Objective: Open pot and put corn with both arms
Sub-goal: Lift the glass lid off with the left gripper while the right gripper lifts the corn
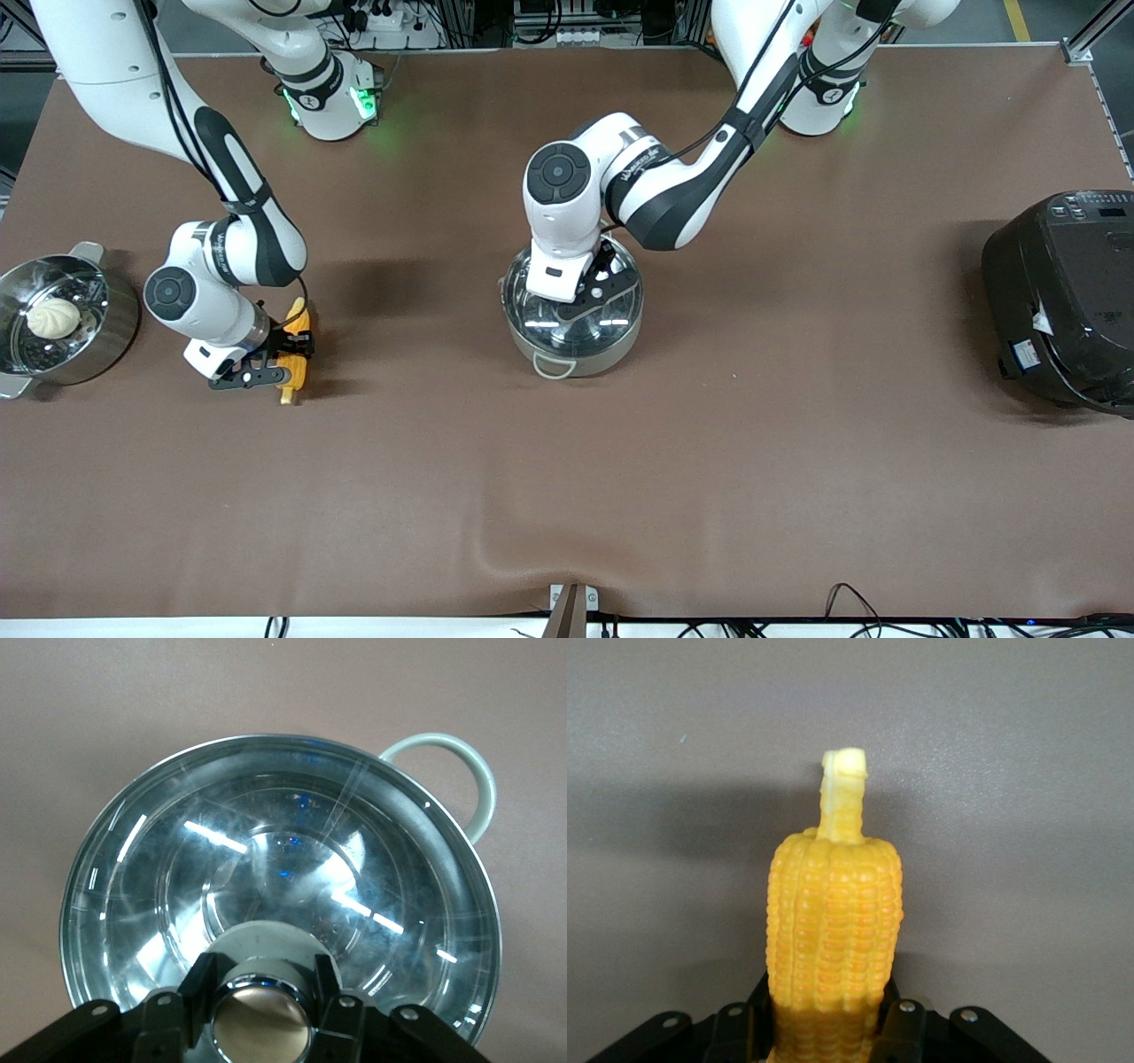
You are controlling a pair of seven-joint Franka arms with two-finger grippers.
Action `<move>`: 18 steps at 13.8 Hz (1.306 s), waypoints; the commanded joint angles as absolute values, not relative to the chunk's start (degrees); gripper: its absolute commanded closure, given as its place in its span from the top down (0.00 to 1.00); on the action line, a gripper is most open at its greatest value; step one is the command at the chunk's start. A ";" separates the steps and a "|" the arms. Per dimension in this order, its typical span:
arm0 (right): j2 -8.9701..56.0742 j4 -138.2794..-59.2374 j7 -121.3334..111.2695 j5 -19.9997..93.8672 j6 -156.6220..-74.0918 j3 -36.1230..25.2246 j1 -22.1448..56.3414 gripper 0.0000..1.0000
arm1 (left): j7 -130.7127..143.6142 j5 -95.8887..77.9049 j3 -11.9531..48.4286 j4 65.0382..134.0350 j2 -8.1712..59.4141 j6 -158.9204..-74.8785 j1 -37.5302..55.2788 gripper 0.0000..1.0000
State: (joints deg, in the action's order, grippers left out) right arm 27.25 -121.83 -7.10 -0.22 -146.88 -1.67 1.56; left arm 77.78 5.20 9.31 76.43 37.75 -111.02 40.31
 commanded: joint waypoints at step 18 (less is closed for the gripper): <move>25.05 -90.35 16.26 4.84 -109.07 -0.70 29.60 0.00 | 39.14 5.89 9.58 88.23 21.35 -104.40 10.14 0.00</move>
State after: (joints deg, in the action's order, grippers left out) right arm 23.47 -92.11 15.78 4.07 -109.66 0.06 26.31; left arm 44.26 5.65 8.51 84.54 23.03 -102.95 14.39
